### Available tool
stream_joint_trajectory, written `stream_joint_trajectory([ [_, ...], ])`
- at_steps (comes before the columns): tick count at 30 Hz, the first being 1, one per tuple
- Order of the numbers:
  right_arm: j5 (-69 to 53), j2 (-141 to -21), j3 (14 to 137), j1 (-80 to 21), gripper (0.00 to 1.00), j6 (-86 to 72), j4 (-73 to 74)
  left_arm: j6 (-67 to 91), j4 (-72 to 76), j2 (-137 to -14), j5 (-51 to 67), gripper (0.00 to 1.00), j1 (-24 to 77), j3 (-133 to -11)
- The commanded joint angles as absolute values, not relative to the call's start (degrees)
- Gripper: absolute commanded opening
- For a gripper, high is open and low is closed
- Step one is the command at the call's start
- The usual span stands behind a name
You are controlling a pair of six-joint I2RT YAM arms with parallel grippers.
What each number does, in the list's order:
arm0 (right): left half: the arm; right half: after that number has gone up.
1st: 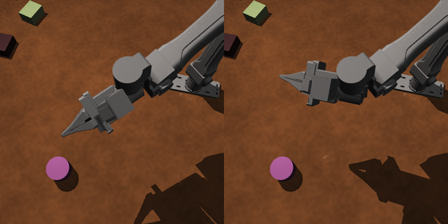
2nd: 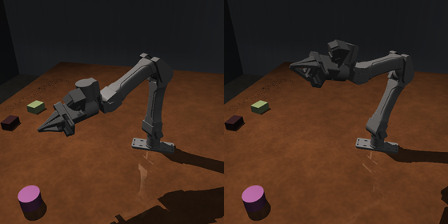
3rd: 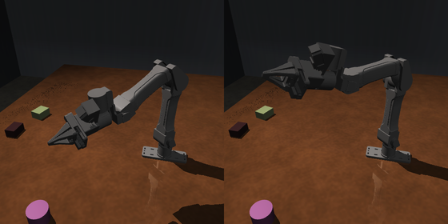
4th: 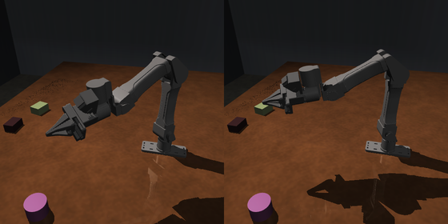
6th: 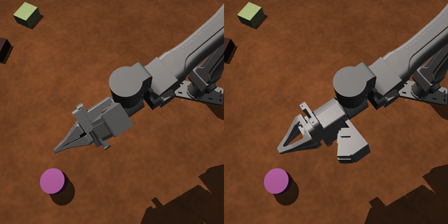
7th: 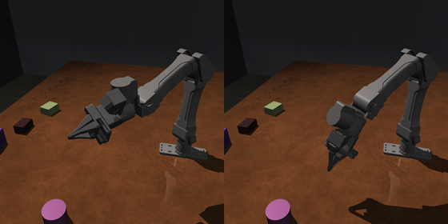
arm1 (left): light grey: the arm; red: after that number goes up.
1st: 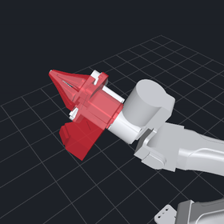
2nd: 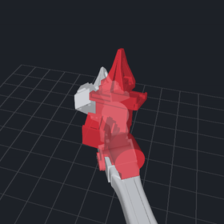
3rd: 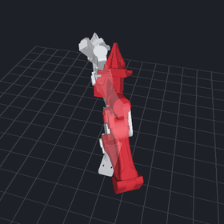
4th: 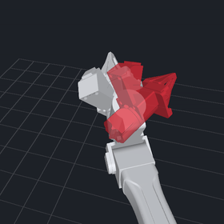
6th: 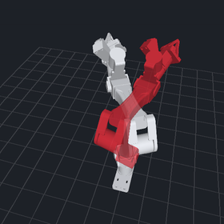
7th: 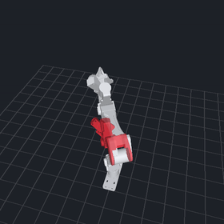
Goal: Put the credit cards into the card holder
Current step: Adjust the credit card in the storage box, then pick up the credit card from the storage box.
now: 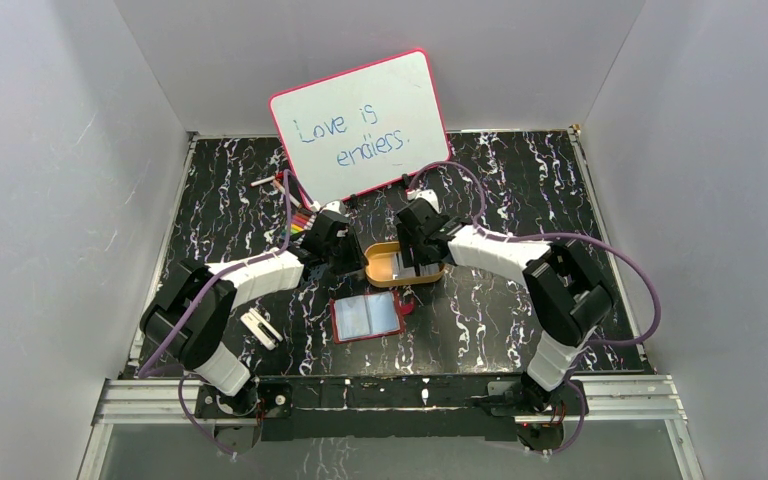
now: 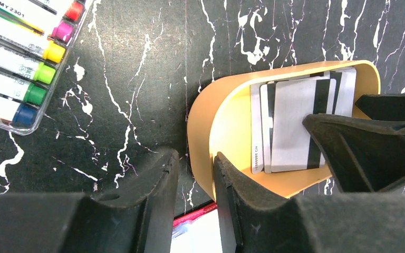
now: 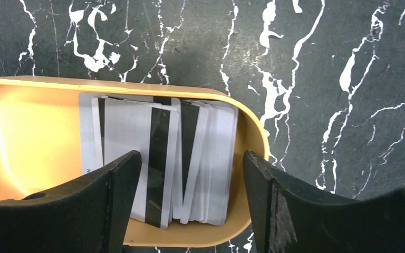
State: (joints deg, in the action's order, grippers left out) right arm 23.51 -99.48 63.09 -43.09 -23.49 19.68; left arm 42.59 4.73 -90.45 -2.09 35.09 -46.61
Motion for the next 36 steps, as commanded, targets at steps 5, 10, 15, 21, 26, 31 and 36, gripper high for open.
stream_joint_trajectory([
  [5, 25.0, -95.7, 59.4, -39.0, 0.57, -19.8, 24.2, 41.7, 3.3, -90.4, -4.2, 0.29, 34.5, -46.2],
  [10, 24.1, -95.1, 59.3, -38.4, 0.41, -19.0, 23.9, 41.9, 3.4, -90.5, -4.0, 0.29, 34.5, -46.5],
  [15, 23.2, -94.6, 59.5, -38.0, 0.38, -19.0, 23.8, 41.9, 3.3, -90.4, -3.7, 0.29, 34.5, -46.7],
  [21, 21.7, -89.9, 61.9, -38.1, 0.52, -20.4, 24.8, 41.9, 3.2, -89.4, -3.3, 0.29, 34.5, -47.3],
  [26, 15.4, -88.0, 63.8, -38.4, 0.56, -20.5, 22.7, 41.8, 3.1, -89.0, -3.1, 0.29, 34.5, -47.8],
  [31, 8.8, -92.3, 67.3, -38.3, 0.53, -20.4, 23.8, 42.1, 3.5, -88.9, -2.7, 0.29, 34.5, -47.6],
  [36, 4.2, -95.5, 67.4, -38.2, 0.60, -21.9, 21.5, 42.4, 3.9, -88.9, -2.2, 0.29, 34.5, -47.0],
])
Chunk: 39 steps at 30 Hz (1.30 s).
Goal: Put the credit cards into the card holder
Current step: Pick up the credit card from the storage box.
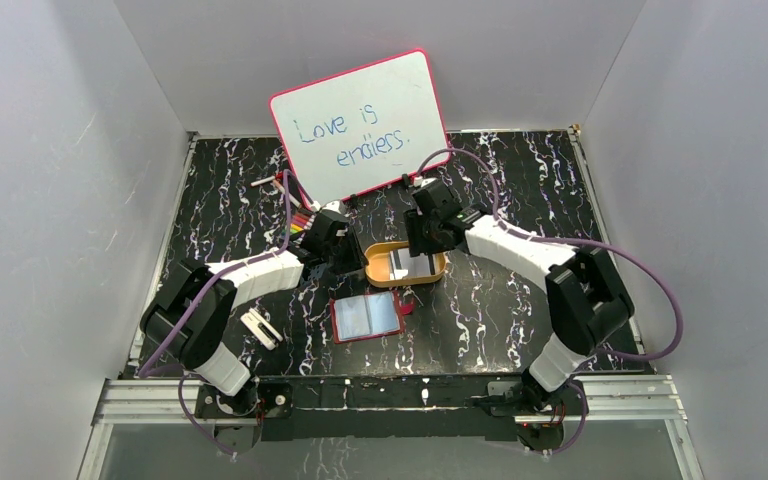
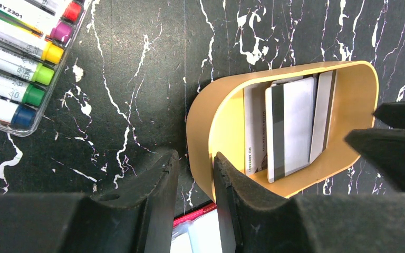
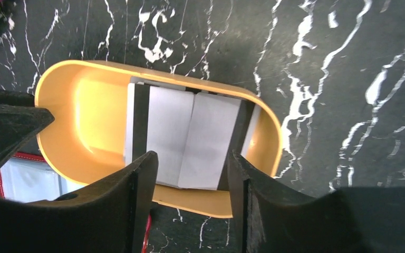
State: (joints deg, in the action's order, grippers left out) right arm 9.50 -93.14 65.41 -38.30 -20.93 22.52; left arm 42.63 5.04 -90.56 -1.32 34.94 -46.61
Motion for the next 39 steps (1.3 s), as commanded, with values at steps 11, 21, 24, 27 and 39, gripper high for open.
stream_joint_trajectory([
  [11, 4.2, -101.1, 67.1, -35.3, 0.71, -24.8, 21.8, 42.3, 4.0, -88.9, -2.1, 0.29, 34.5, -46.7],
  [21, 2.0, -98.4, 62.2, -33.1, 0.45, -24.2, 19.3, 42.4, 4.4, -89.5, -1.8, 0.29, 34.5, -46.8],
  [24, 1.5, -97.9, 61.8, -32.8, 0.37, -24.0, 19.2, 42.4, 4.4, -89.6, -1.8, 0.29, 34.5, -46.8],
  [27, 1.5, -97.3, 61.7, -32.5, 0.29, -23.9, 19.2, 42.4, 4.4, -89.6, -1.8, 0.29, 34.5, -46.8],
  [39, 5.9, -95.3, 63.1, -32.4, 0.05, -22.6, 23.7, 42.5, 4.2, -89.5, -1.9, 0.29, 34.5, -46.9],
])
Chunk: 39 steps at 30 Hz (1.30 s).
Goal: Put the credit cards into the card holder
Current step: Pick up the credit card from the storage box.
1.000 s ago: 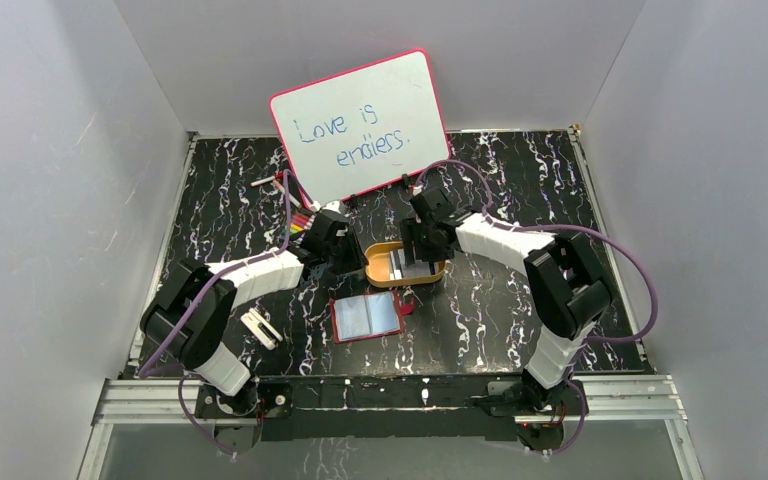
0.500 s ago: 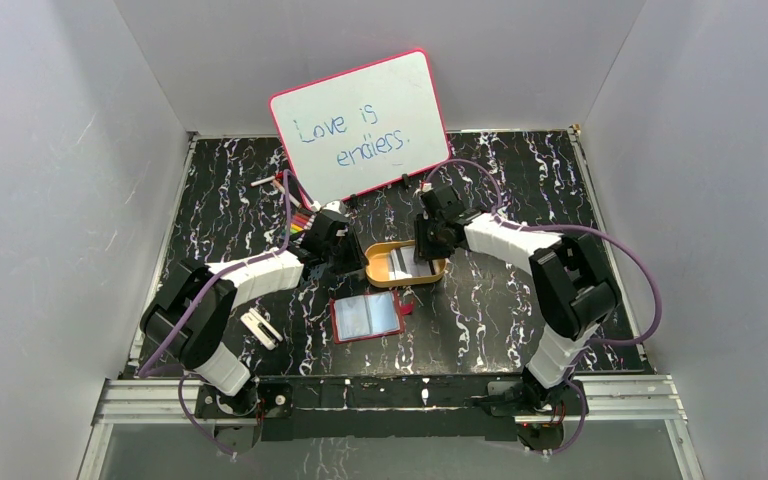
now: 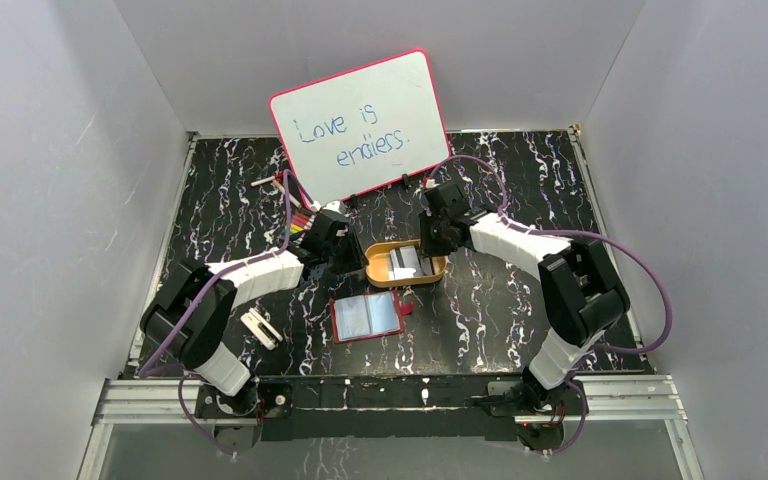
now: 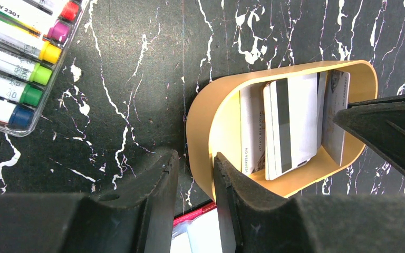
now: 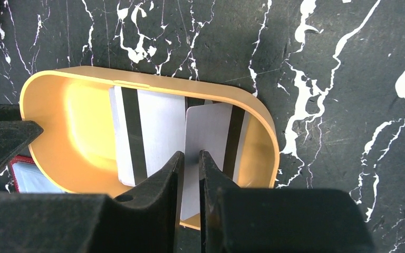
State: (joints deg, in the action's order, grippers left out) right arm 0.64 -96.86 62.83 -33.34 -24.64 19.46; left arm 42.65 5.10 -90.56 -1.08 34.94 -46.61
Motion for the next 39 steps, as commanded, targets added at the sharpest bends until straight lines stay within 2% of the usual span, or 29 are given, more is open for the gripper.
stream_joint_trajectory([
  [1, 6.5, -95.2, 63.2, -32.5, 0.04, -22.6, 24.1, 42.5, 4.2, -89.5, -1.9, 0.29, 34.5, -46.9],
  [4, 8.1, -94.7, 63.4, -32.5, 0.00, -22.5, 25.6, 42.5, 4.2, -89.5, -1.9, 0.29, 34.5, -46.9],
  [14, 11.1, -92.7, 63.8, -32.5, 0.00, -21.8, 28.5, 42.4, 4.0, -89.1, -2.1, 0.29, 34.5, -47.2],
  [21, 8.2, -93.7, 63.4, -32.5, 0.00, -21.0, 27.6, 42.6, 4.3, -89.0, -1.7, 0.29, 34.5, -46.9],
  [25, 6.1, -94.6, 63.5, -32.5, 0.08, -21.2, 26.8, 42.6, 4.4, -88.9, -1.5, 0.29, 34.5, -46.8],
  [27, 5.7, -95.1, 63.6, -32.4, 0.08, -21.2, 26.6, 42.6, 4.3, -88.9, -1.5, 0.29, 34.5, -46.8],
  [29, 5.5, -95.4, 63.5, -32.5, 0.06, -21.2, 26.5, 42.6, 4.3, -88.7, -1.6, 0.29, 34.5, -46.8],
  [31, 5.6, -95.2, 63.5, -32.5, 0.00, -21.2, 26.4, 42.6, 4.2, -88.5, -1.7, 0.29, 34.5, -46.8],
  [39, 7.1, -88.8, 66.1, -32.5, 0.00, -22.0, 28.0, 43.0, 3.0, -85.3, -2.5, 0.33, 34.5, -48.1],
])
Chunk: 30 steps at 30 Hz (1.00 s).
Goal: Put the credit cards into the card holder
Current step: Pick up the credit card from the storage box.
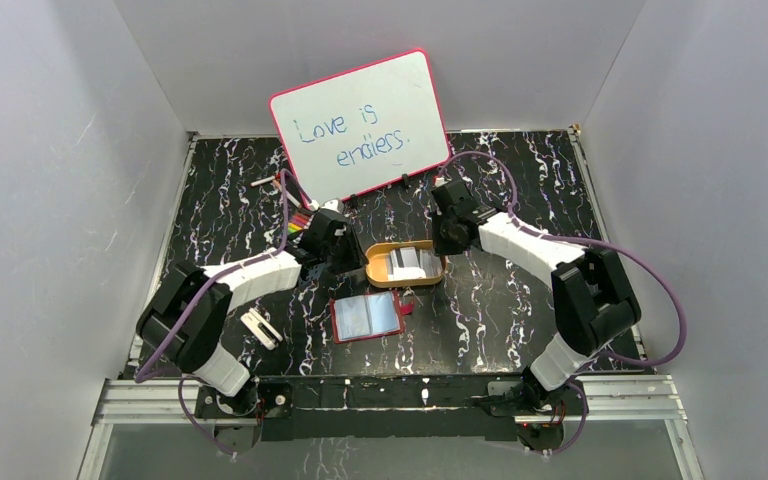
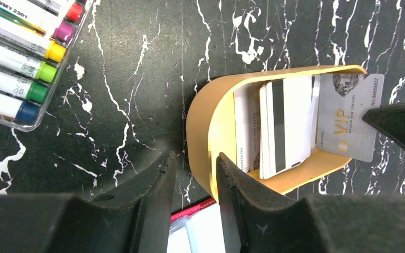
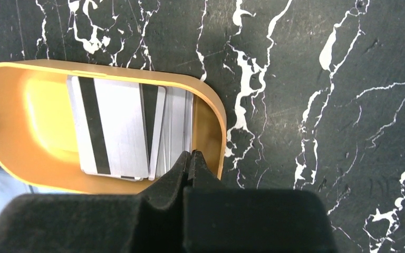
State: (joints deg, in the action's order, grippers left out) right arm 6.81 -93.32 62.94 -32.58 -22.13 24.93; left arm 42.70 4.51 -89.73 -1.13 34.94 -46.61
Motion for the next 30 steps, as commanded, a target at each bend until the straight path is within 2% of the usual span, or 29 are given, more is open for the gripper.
stream_joint_trajectory([
  [1, 7.1, -88.2, 66.8, -32.5, 0.00, -22.0, 28.8, 43.0, 2.8, -84.7, -2.7, 0.35, 34.5, -48.4],
  [11, 5.0, -80.8, 71.5, -32.4, 0.00, -22.4, 33.0, 43.6, -2.2, -75.7, -6.1, 0.49, 34.5, -51.8],
  [13, 0.9, -77.7, 71.2, -32.5, 0.00, -22.9, 30.6, 44.5, -2.5, -71.4, -6.8, 0.53, 34.5, -51.5],
  [16, -9.9, -72.2, 68.2, -32.5, 0.00, -23.8, 22.9, 46.9, -0.5, -62.8, -6.7, 0.64, 34.5, -48.0],
  [20, -23.1, -67.5, 63.9, -32.4, 0.00, -28.4, 13.1, 47.9, 9.1, -51.3, -0.6, 0.79, 34.1, -40.9],
  [24, -32.0, -63.3, 55.9, -32.5, 0.00, -37.9, -1.2, 49.9, 13.1, -44.1, 8.6, 0.79, 33.8, -35.9],
  [27, -33.5, -60.7, 48.7, -33.2, 0.00, -44.7, -11.2, 50.7, 8.3, -37.5, 7.1, 0.78, 33.9, -33.2],
  [30, -29.3, -59.8, 43.0, -36.4, 0.00, -47.1, -13.4, 52.1, -0.1, -30.1, 3.0, 0.77, 33.8, -28.6],
])
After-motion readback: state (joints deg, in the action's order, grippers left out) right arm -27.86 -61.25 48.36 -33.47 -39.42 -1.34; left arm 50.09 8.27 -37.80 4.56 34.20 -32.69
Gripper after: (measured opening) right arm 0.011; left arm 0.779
